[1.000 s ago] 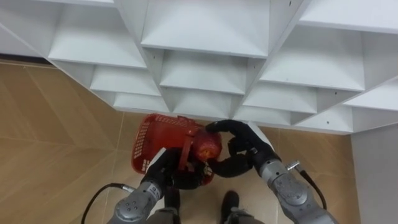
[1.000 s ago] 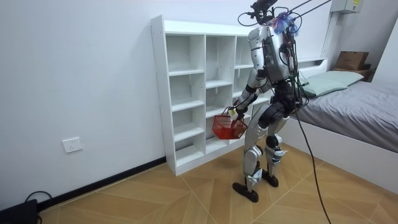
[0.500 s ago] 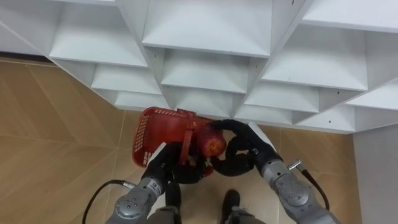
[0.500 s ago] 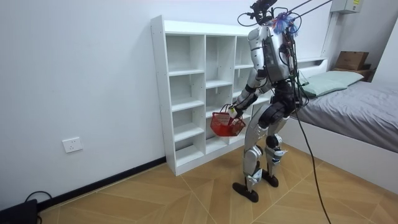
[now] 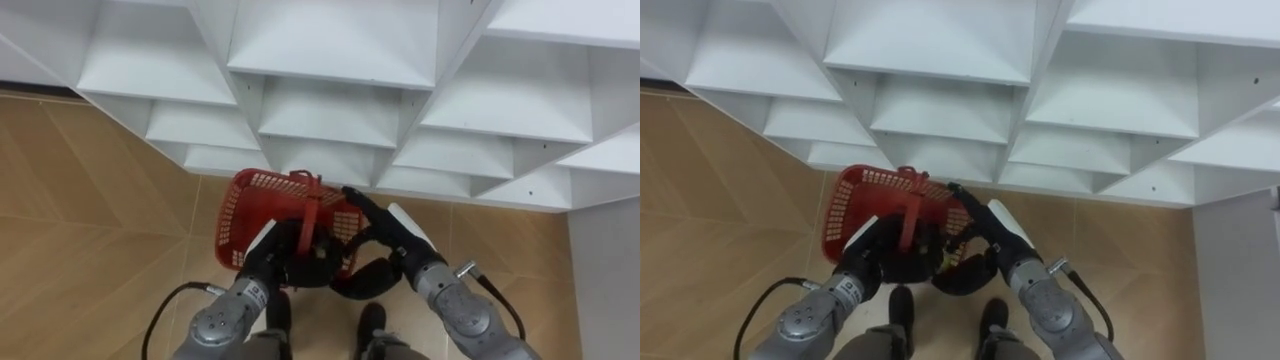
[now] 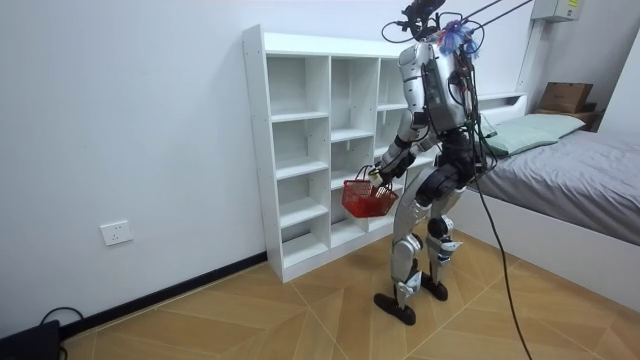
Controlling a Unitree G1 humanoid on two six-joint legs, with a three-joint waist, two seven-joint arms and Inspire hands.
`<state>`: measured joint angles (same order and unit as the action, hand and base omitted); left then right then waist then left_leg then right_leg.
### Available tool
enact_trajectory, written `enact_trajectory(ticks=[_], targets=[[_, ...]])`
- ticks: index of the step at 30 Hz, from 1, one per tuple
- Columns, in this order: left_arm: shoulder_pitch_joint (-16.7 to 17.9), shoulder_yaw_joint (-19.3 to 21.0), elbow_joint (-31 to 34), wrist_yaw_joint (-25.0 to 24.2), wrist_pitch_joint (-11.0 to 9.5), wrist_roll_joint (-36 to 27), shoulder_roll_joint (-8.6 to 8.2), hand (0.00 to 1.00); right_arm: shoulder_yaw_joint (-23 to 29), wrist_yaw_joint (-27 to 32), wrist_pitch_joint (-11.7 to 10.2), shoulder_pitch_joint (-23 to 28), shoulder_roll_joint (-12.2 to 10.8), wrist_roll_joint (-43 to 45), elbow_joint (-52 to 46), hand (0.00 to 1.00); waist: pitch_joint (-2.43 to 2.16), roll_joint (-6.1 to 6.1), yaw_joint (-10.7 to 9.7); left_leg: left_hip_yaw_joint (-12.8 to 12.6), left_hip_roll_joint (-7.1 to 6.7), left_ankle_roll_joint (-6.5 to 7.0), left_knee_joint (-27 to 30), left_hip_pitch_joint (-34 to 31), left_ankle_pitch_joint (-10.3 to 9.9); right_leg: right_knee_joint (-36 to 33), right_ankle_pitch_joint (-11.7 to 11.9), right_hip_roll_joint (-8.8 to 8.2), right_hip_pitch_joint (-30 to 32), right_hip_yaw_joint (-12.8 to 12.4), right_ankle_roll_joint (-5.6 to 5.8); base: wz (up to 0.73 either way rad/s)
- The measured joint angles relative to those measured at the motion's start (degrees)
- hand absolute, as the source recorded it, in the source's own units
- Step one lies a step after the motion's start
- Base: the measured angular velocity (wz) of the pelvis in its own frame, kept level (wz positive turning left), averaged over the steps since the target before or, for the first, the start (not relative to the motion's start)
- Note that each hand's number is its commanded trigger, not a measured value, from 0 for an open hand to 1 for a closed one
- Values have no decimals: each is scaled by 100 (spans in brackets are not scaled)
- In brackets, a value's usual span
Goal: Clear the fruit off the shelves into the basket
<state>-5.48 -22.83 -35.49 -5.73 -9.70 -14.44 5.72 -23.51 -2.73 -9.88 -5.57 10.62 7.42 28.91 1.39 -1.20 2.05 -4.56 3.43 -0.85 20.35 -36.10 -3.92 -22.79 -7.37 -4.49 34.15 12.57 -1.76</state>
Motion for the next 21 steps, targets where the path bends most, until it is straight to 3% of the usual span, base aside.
enact_trajectory(ticks=[14, 21], targets=[[-42, -105, 6, 7, 0, 0, -56, 100, 3, 4, 0, -8, -10, -10, 200, 0, 24, 41, 0, -14, 5, 0, 10, 22, -10, -19, 2, 4, 1, -24, -3, 0], [30, -16, -432, 72, -17, 178, 159, 100, 72, 49, -11, 121, 36, -271, 785, 0, 31, 29, -15, -54, -14, -9, -154, 408, -18, 39, -34, -42, -327, -1, 5, -2]])
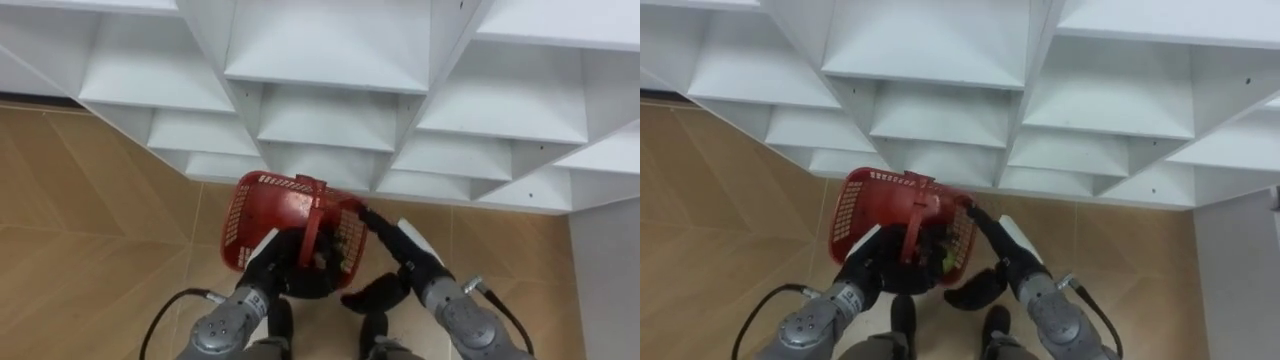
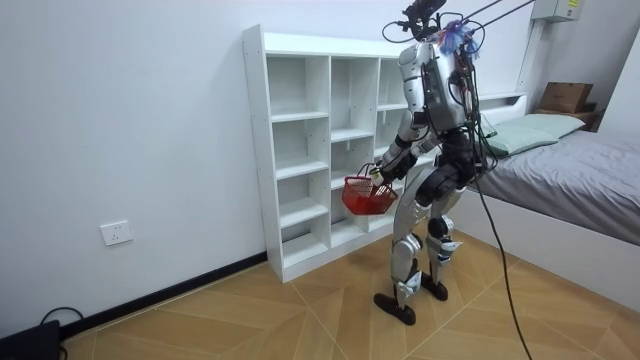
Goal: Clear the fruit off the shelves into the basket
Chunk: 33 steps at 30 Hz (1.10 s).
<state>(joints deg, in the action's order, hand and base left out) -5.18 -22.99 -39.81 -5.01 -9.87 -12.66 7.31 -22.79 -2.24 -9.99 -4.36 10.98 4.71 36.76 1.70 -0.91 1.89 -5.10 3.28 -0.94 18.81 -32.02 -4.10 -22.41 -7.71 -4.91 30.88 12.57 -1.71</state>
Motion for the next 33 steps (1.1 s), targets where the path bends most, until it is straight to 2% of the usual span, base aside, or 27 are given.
enact_trajectory(ticks=[3, 6, 8, 12, 15, 19, 23, 28, 33], targets=[[4, 35, -291, 109, -2, 133, 110, 100, 2, -14, 0, 11, 0, -281, 449, 0, 2, -2, -1, -20, 0, -3, -64, 212, -2, 63, -7, 13, -202, 0, 3, 0], [20, 183, -582, 211, -51, 763, 153, 100, 100, -46, -7, 130, -20, -646, 802, 0, 9, -10, -24, 0, -7, -12, -141, 448, -8, 196, -9, 31, -463, 20, 15, 3], [102, 255, -827, 314, -156, 1126, 222, 100, 254, -43, -29, 252, -4, -718, 1007, 0, 13, -18, -34, 0, -8, -19, -229, 685, -16, 319, -13, 69, -702, -16, 40, 0], [276, 322, -1333, 480, -284, 1240, 317, 100, 599, -36, -129, 391, 18, -868, 1422, 0, 5, -14, -116, -11, -8, -32, -439, 1109, -17, 591, 19, 114, -1147, -32, 72, -3], [441, 579, -1670, 605, -350, 1243, 318, 100, 900, 20, -216, 504, 14, -906, 1760, 0, -4, -12, -165, -13, -14, -43, -556, 1338, -21, 743, 35, 134, -1396, 6, 85, 0], [746, 908, -1994, 786, -440, 1236, 321, 100, 1080, 130, -329, 809, 15, -958, 2153, 0, -44, -8, -173, -19, -15, -63, -757, 1737, -45, 979, 53, 169, -1820, 27, 102, 0], [942, 1236, -2343, 873, -442, 1238, 322, 100, 1198, 128, -314, 940, -33, -1127, 2727, 0, -105, -27, -182, -35, -16, -93, -928, 2184, -76, 1191, 34, 200, -2251, 26, 122, 0], [1178, 1617, -2442, 985, -442, 1247, 326, 100, 1527, 158, -296, 1246, -36, -1369, 2853, 0, -174, -46, -175, -49, -18, -113, -953, 2584, -194, 1277, -49, 211, -2649, -5, 157, -2], [1350, 1792, -2436, 1114, -440, 1291, 316, 100, 1760, 211, -249, 1362, -108, -1750, 3131, 0, -178, -50, -181, -57, -18, -116, -961, 2885, -278, 1376, -82, 221, -2992, 3, 185, 0]])
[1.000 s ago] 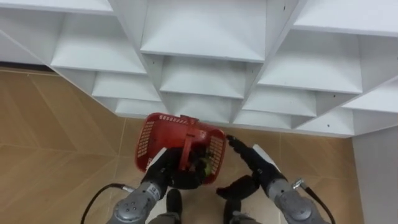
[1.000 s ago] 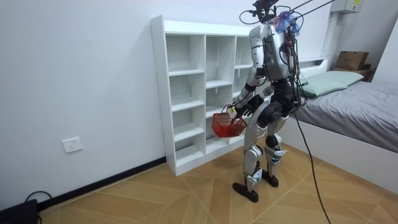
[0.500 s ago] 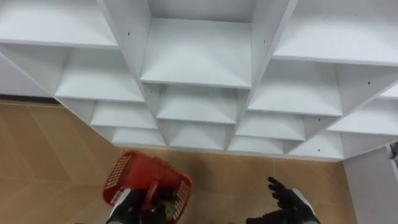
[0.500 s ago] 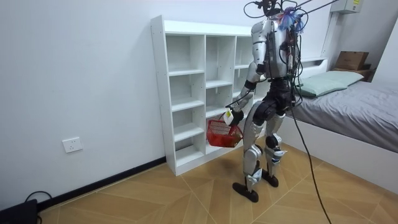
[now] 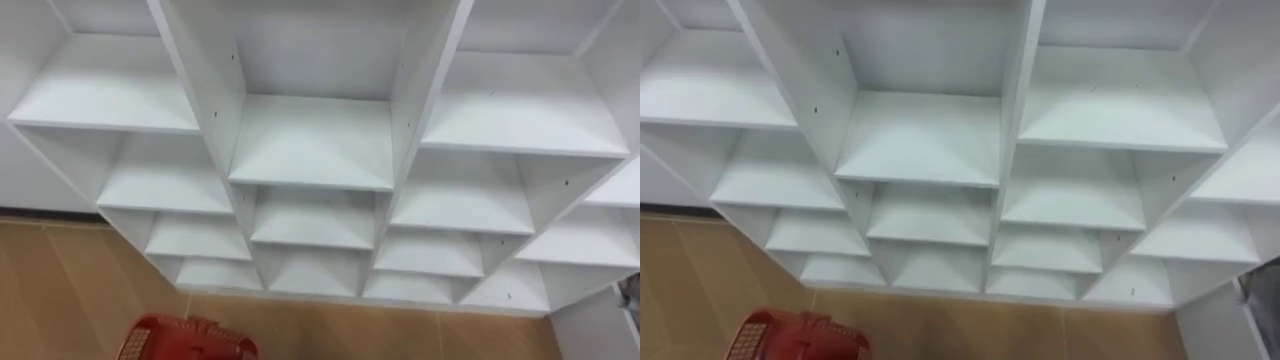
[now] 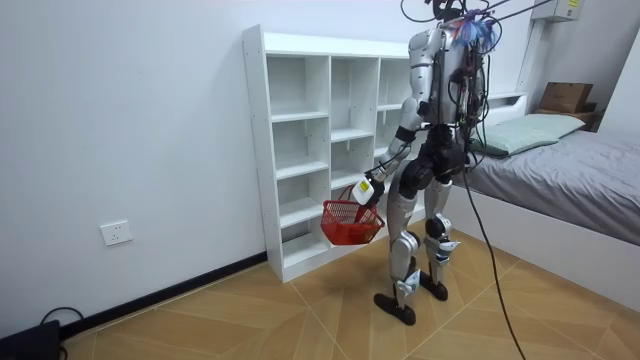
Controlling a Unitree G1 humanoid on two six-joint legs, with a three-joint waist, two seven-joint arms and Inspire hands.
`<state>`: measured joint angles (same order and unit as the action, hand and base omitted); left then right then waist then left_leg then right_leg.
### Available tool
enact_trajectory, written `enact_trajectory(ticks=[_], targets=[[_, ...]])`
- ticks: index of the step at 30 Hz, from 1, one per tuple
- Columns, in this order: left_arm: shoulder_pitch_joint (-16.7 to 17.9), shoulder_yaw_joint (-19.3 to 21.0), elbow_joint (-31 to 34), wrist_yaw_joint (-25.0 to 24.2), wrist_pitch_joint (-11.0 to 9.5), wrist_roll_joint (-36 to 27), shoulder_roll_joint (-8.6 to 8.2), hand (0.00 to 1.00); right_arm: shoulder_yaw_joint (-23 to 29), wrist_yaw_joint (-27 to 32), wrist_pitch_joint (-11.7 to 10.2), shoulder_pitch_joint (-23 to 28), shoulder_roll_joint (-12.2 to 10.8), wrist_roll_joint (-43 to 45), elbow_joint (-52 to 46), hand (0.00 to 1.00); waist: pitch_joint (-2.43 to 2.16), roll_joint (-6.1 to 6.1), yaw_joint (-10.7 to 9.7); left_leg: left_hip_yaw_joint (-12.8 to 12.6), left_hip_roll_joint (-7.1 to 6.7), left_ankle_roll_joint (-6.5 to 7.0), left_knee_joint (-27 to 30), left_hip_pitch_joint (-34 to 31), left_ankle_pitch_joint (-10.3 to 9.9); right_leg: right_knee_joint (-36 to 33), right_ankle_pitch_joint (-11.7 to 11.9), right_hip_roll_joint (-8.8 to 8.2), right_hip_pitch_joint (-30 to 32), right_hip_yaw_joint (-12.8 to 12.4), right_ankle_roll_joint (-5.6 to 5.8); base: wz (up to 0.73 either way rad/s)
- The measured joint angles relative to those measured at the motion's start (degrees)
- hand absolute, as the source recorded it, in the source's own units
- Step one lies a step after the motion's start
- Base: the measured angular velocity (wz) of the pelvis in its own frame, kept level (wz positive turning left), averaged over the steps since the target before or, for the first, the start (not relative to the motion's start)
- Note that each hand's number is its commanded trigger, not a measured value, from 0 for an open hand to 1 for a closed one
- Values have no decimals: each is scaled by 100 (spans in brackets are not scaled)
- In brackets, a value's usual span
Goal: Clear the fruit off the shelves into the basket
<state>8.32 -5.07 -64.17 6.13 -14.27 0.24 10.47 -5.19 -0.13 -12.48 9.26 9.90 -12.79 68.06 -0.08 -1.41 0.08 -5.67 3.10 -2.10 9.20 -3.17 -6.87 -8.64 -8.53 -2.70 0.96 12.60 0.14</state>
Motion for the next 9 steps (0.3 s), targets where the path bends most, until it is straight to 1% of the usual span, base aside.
enact_trajectory(ticks=[1, 5, 9], targets=[[18, 39, 0, 1, 2, 6, -6, 100, 54, 0, 1, 9, -40, -57, 87, 0, -4, 5, -6, 0, 0, 0, 6, 10, -10, -2, -5, 0, -12, -2, 1, 0], [18, 62, 0, 104, 41, 167, -20, 100, 191, -18, 25, -8, -80, -88, 256, 0, 4, 13, -33, 0, 0, 3, 17, 35, -20, 0, -5, 2, -46, -10, 1, 0], [21, 90, -2, 107, 112, 193, -30, 100, 266, -93, 146, -32, -94, -193, 339, 0, 30, 21, -56, -36, 4, -3, -1, 171, -46, 5, -10, 13, -163, -81, 6, -3]])
